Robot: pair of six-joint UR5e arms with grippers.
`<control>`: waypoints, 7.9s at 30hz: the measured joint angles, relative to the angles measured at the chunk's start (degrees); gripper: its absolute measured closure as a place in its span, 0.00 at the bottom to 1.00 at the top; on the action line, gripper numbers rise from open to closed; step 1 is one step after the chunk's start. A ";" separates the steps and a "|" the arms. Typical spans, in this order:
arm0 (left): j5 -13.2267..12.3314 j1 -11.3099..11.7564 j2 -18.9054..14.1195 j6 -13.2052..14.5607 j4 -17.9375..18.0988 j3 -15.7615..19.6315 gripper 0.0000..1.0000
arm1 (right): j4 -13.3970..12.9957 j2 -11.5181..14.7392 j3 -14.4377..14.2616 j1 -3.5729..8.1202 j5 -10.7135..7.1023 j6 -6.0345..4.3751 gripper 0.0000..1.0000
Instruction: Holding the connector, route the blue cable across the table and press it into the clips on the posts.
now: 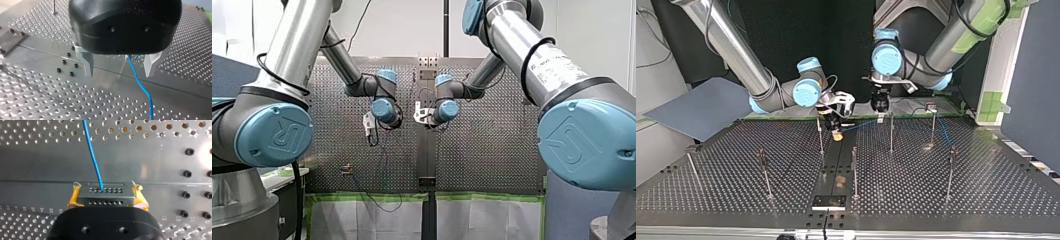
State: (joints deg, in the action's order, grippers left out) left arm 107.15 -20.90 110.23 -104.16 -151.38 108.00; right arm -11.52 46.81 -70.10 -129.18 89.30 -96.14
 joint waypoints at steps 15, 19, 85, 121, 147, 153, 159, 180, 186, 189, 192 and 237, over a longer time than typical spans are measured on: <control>1.47 0.56 6.64 -0.37 0.07 -4.61 0.00 | 0.00 0.00 0.00 0.06 -0.12 0.05 1.00; 2.25 0.84 6.91 -0.52 0.44 -6.08 0.00 | 0.00 0.00 0.00 0.05 -0.16 0.10 1.00; 7.23 -1.60 2.67 -5.51 -5.88 -9.10 1.00 | 2.40 7.52 -0.04 1.11 -2.01 -2.52 1.00; 4.84 -5.10 -15.06 -3.04 -11.32 -8.79 1.00 | 7.38 24.69 -5.67 1.71 -2.09 -3.13 1.00; 2.58 -3.71 -12.21 -3.34 -8.44 -11.46 1.00 | 7.34 23.37 -4.39 3.94 -7.59 -3.64 1.00; 0.49 -2.90 -11.18 -3.30 -6.94 -13.20 1.00 | 7.30 22.94 -4.06 4.67 -8.86 -3.95 1.00; -0.45 -2.37 -8.88 -2.88 -6.58 -14.72 1.00 | 7.24 22.00 -3.77 5.40 -9.48 -3.99 1.00; -6.57 2.56 -8.08 -3.56 -2.96 -15.02 1.00 | 6.81 20.63 -2.87 7.53 -10.77 -4.17 1.00; -9.50 5.47 -7.53 -3.61 -3.06 -15.02 1.00 | 6.70 20.41 -2.37 8.26 -10.93 -4.24 1.00; -10.53 6.92 -6.37 -3.09 -2.93 -15.03 1.00 | 6.69 20.30 -2.09 8.70 -11.19 -4.25 1.00; -11.61 8.44 -4.91 -2.60 -2.14 -15.10 1.00 | 6.63 20.22 -1.98 9.22 -11.35 -4.25 1.00; -10.97 5.39 -11.24 -0.34 -15.80 -11.10 0.00 | 6.65 21.83 -1.93 11.34 -10.20 -3.44 1.00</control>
State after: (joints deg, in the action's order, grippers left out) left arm 96.18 -15.51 98.99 -104.51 -167.18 96.90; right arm -4.87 68.65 -72.03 -117.84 79.10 -99.58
